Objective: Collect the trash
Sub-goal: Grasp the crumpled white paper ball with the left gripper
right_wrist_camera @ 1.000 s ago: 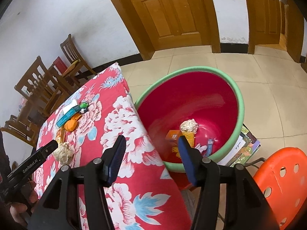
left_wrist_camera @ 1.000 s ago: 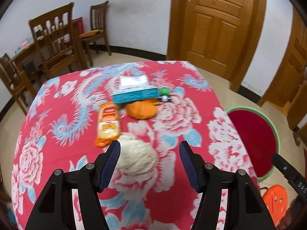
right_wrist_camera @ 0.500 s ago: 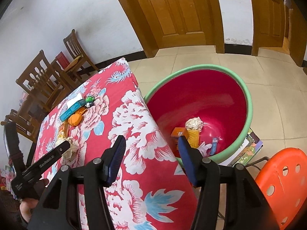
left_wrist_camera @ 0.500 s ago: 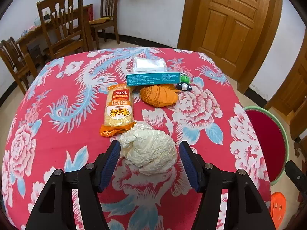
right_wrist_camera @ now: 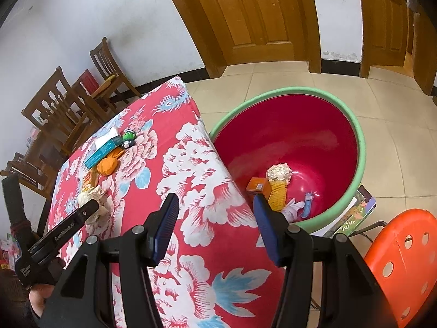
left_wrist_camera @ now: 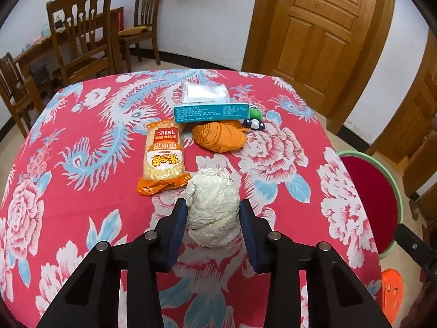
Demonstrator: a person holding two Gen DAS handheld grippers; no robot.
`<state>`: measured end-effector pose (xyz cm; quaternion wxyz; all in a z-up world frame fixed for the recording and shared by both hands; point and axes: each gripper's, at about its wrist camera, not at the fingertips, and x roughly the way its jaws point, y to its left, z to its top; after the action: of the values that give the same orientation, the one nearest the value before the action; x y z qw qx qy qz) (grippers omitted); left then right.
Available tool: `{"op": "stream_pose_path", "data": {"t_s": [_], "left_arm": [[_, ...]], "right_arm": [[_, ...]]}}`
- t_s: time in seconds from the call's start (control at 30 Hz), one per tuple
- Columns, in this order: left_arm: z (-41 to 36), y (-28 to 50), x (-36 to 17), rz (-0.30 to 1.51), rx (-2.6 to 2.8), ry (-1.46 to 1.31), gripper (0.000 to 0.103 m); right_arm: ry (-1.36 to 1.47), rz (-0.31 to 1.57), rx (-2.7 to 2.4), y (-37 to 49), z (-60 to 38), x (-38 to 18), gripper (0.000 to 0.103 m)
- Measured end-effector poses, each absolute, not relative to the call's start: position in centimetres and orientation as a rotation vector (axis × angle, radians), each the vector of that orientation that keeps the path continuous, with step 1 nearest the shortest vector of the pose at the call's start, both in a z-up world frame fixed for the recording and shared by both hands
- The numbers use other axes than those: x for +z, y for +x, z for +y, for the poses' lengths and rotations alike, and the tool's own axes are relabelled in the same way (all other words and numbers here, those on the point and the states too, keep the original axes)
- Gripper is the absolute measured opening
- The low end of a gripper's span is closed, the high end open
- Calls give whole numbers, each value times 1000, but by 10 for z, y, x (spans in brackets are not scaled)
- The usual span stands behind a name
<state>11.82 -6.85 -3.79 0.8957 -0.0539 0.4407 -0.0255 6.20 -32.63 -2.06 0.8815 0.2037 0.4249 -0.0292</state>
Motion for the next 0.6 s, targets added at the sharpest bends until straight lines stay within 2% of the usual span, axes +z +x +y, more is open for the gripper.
{"op": "stream_pose_path", "data": {"t_s": [0.6], "left_arm": [[-8,93,-2,822,22,-144,40]], "right_arm": [[355,887,46,73,-263,-7,58]]}}
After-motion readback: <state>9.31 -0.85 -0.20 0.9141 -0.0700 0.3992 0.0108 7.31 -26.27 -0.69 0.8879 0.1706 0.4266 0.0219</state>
